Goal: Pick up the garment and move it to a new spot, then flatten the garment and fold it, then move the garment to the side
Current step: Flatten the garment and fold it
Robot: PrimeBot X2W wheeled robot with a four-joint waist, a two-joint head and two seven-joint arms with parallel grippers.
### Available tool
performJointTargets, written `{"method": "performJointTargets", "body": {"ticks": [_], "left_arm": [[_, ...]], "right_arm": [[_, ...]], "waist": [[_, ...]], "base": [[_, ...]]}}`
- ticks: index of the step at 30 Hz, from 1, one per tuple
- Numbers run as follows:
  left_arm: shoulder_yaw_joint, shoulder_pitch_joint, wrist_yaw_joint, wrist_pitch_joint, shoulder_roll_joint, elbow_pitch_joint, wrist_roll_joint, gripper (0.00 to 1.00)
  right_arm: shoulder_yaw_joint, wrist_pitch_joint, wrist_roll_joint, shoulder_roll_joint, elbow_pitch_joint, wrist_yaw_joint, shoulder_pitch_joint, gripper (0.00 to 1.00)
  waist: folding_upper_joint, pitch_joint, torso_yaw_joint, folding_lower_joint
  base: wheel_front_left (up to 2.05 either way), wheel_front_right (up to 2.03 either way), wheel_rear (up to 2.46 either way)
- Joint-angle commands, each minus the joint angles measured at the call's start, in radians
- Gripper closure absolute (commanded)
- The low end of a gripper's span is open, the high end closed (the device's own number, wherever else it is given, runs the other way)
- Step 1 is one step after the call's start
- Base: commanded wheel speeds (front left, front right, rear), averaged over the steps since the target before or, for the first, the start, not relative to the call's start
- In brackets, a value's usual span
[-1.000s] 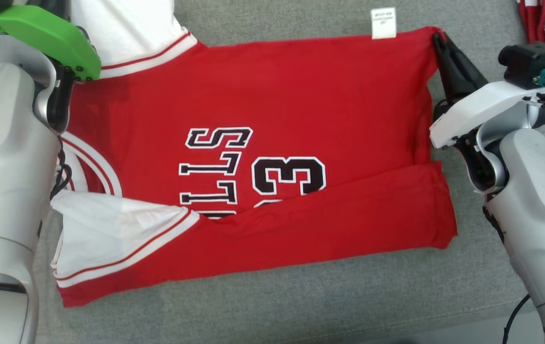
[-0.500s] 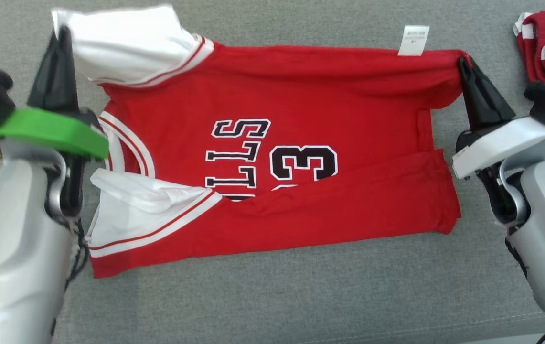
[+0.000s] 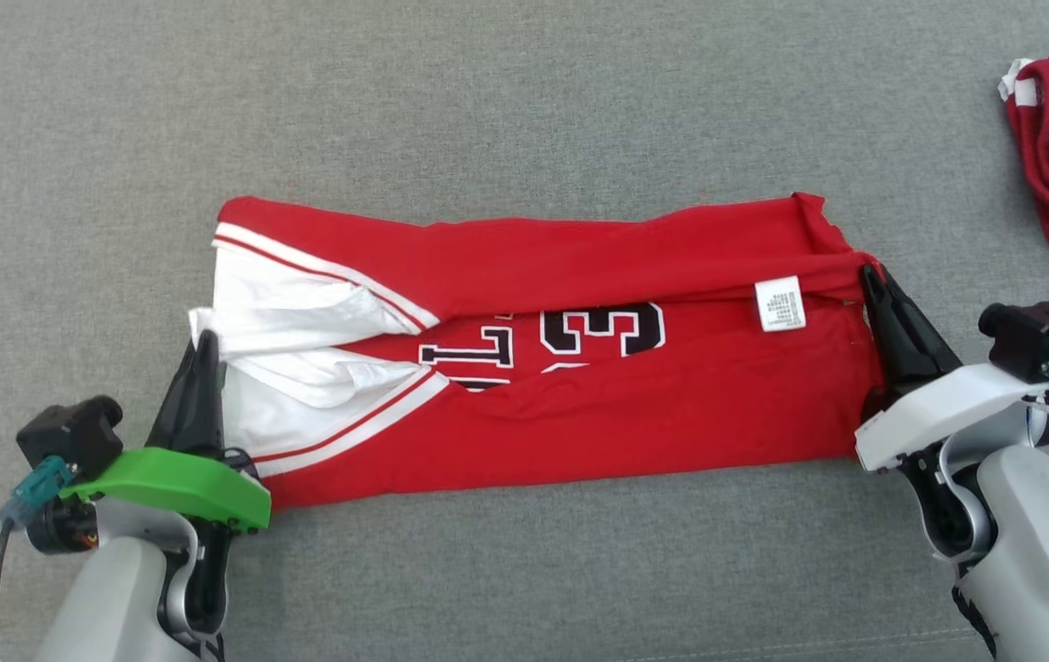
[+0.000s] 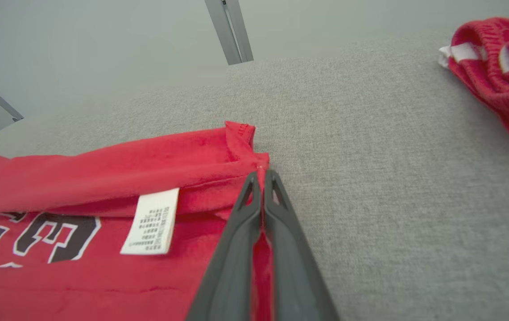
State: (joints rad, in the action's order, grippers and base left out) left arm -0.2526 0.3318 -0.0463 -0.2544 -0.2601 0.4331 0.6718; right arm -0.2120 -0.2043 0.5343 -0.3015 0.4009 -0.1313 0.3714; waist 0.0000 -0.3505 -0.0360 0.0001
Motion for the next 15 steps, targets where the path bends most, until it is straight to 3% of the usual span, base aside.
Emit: {"method": "performJointTargets", "body": {"ticks": [1, 3, 4, 5, 6, 9, 15], "left_arm": [[0.004, -0.027, 0.007, 0.005, 0.002, 0.005, 0.004, 1.00], [0.000, -0.049, 0.008, 0.013, 0.007, 0.008, 0.015, 1.00], [-0.003, -0.062, 0.013, 0.017, 0.006, 0.012, 0.015, 1.00], [-0.001, -0.072, 0.019, 0.018, 0.007, 0.014, 0.017, 0.50], [-0.003, -0.082, 0.025, 0.019, 0.008, 0.015, 0.015, 0.00], [-0.006, -0.109, 0.046, 0.011, 0.006, 0.003, -0.004, 0.00], [0.013, -0.155, 0.131, -0.009, 0.008, -0.097, -0.099, 0.00]], "right_arm": [[0.007, -0.007, 0.001, 0.001, 0.006, 0.001, -0.019, 0.65], [0.013, -0.011, 0.001, 0.005, 0.010, 0.001, -0.040, 0.58], [0.017, -0.011, 0.001, 0.009, 0.011, 0.001, -0.052, 0.29], [0.021, -0.012, 0.000, 0.012, 0.011, 0.001, -0.065, 0.04], [0.030, -0.017, -0.005, 0.014, 0.008, 0.001, -0.077, 0.00], [0.051, -0.030, -0.024, 0.022, -0.017, 0.001, -0.118, 0.00], [0.115, -0.040, -0.113, 0.051, -0.125, 0.001, -0.235, 0.00]], "waist": [[0.0000, 0.007, 0.004, -0.0001], [0.0000, 0.017, 0.002, -0.0001], [0.0000, 0.023, 0.002, -0.0001], [0.0000, 0.028, 0.001, -0.0001], [0.0000, 0.034, 0.001, -0.0001], [0.0000, 0.052, -0.001, -0.0001], [0.0000, 0.090, -0.007, -0.0001]], "base": [[0.00, 0.00, 0.00], [0.00, 0.00, 0.00], [0.00, 0.00, 0.00], [0.00, 0.00, 0.00], [0.00, 0.00, 0.00], [0.00, 0.00, 0.00], [0.00, 0.00, 0.00]]}}
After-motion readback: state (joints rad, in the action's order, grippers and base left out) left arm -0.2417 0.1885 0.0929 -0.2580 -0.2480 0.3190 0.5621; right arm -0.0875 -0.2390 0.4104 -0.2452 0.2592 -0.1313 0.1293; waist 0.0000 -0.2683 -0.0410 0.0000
